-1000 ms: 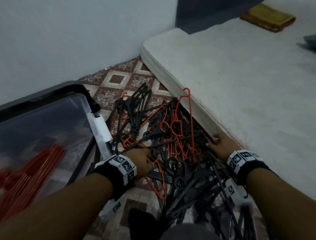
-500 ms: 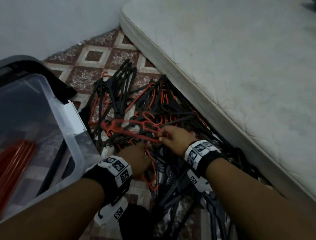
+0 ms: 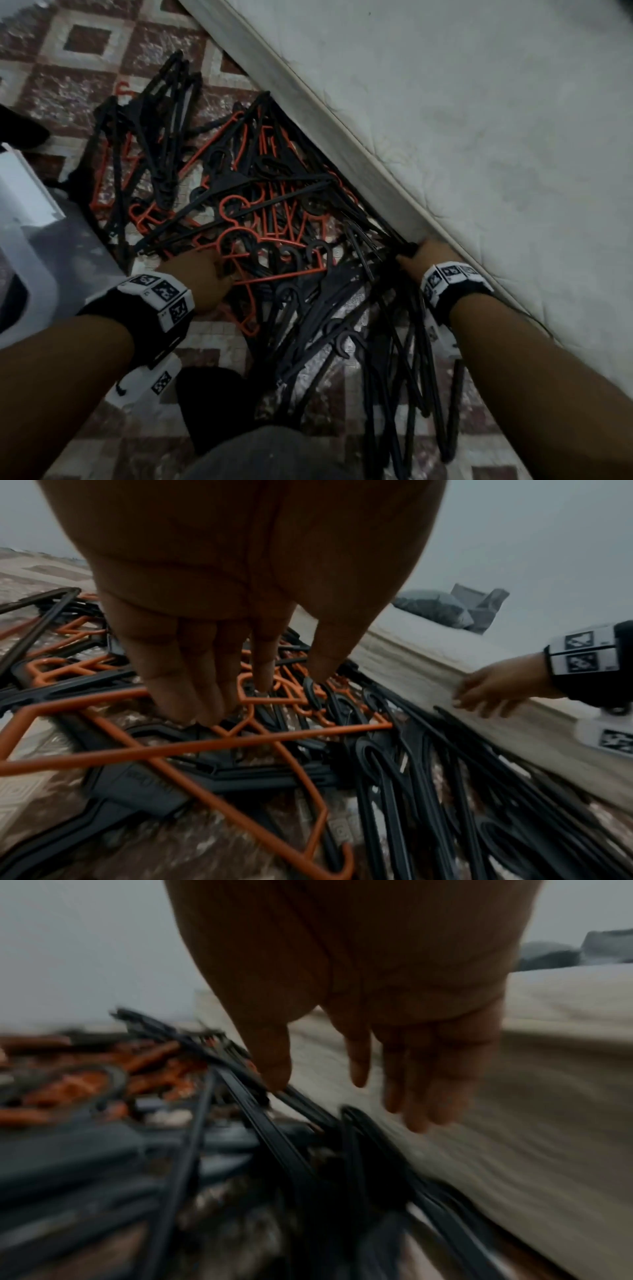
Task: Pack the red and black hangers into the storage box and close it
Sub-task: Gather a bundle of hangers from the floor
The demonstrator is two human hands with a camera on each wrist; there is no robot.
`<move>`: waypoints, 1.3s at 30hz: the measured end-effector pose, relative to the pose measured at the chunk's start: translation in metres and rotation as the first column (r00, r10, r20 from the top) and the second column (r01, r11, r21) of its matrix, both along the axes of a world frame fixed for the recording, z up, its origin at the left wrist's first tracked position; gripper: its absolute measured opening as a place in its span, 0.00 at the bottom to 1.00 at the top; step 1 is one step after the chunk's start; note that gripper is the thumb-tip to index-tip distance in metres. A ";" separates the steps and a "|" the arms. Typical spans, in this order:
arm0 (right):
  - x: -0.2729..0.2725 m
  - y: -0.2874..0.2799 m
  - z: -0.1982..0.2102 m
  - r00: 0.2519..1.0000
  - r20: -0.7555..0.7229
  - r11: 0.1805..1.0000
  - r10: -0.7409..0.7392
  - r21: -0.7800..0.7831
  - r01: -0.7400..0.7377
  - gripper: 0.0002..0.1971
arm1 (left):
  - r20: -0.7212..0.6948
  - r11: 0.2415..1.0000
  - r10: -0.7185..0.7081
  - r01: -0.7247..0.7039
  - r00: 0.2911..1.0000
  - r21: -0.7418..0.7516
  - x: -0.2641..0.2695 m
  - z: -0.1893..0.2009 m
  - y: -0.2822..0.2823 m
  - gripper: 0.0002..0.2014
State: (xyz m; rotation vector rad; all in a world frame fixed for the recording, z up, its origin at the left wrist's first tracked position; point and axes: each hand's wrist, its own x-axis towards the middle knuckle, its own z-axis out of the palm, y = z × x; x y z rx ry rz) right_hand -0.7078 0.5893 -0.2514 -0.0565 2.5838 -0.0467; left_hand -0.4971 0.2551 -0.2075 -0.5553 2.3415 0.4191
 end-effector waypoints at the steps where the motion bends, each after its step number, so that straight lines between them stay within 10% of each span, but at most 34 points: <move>1: 0.004 0.017 -0.008 0.998 0.053 0.996 -0.021 0.082 0.016 0.35 | 0.028 0.999 -0.041 0.041 0.999 0.001 0.001 -0.006 0.002 0.19; 6: 0.042 0.049 -0.046 0.973 0.152 0.982 -0.175 0.094 0.162 0.58 | 0.218 0.982 -0.188 0.179 0.958 0.060 0.007 -0.041 0.011 0.23; 18: 0.062 -0.031 -0.054 0.948 0.164 0.906 -0.273 -0.289 0.311 0.47 | 0.059 0.950 -0.039 0.019 0.997 0.312 0.015 -0.045 0.052 0.28; 25: 0.072 -0.090 -0.025 0.920 0.340 0.463 -0.194 -0.795 0.391 0.29 | -0.021 0.769 0.327 -0.253 0.945 0.588 0.008 -0.033 0.049 0.34; 30: 0.085 -0.055 -0.028 0.974 -0.079 0.893 -0.213 -0.420 0.161 0.39 | -0.198 0.981 0.192 -0.191 0.961 0.026 0.019 -0.036 0.026 0.21; 33: 0.100 -0.035 -0.030 0.933 0.167 0.921 -0.318 -0.179 0.346 0.59 | -0.004 0.972 0.230 -0.229 0.973 0.058 0.026 -0.048 0.015 0.31; 36: 0.108 -0.038 -0.041 0.916 0.250 0.920 -0.315 -0.155 0.359 0.61 | 0.114 0.843 0.439 -0.452 0.891 0.293 0.031 -0.064 0.021 0.31; 39: 0.114 -0.057 -0.046 0.908 0.299 0.876 -0.292 -0.297 0.379 0.53 | 0.189 0.557 0.670 -0.655 0.718 0.511 0.030 -0.069 0.041 0.32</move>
